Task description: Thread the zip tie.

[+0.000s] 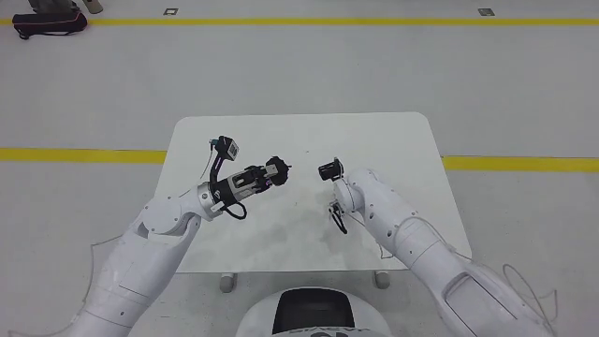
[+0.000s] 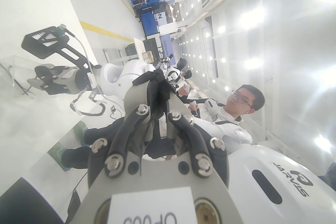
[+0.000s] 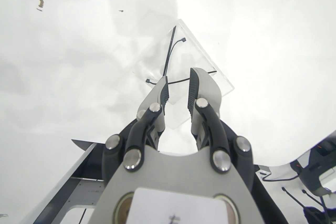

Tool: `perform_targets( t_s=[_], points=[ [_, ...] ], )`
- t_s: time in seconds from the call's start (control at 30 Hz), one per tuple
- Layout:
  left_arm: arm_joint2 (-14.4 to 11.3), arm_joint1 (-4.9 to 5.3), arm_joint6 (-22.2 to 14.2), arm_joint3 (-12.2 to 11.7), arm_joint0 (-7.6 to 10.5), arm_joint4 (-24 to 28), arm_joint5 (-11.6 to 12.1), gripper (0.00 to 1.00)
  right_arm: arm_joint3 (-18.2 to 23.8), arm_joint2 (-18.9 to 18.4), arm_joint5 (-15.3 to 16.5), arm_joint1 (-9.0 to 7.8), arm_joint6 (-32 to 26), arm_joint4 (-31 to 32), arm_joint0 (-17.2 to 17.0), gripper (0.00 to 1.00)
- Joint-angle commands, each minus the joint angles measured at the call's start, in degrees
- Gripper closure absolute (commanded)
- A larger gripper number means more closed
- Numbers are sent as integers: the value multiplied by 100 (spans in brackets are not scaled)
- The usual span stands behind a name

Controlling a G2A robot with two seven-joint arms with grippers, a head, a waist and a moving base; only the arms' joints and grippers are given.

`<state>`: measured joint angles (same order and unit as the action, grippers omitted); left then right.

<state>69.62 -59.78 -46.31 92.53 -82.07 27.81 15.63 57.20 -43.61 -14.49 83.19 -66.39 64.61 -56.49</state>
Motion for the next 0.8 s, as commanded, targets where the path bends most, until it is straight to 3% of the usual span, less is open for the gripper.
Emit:
perform_targets(
  t_s=[0.0, 0.77],
  points=[
    [0, 0, 0, 0, 0, 0, 0, 100, -110, 41, -17, 40, 33, -20, 52, 81],
    [0, 0, 0, 0, 0, 0, 0, 100, -1274, 334, -1, 460, 474, -264, 478, 87]
  ],
)
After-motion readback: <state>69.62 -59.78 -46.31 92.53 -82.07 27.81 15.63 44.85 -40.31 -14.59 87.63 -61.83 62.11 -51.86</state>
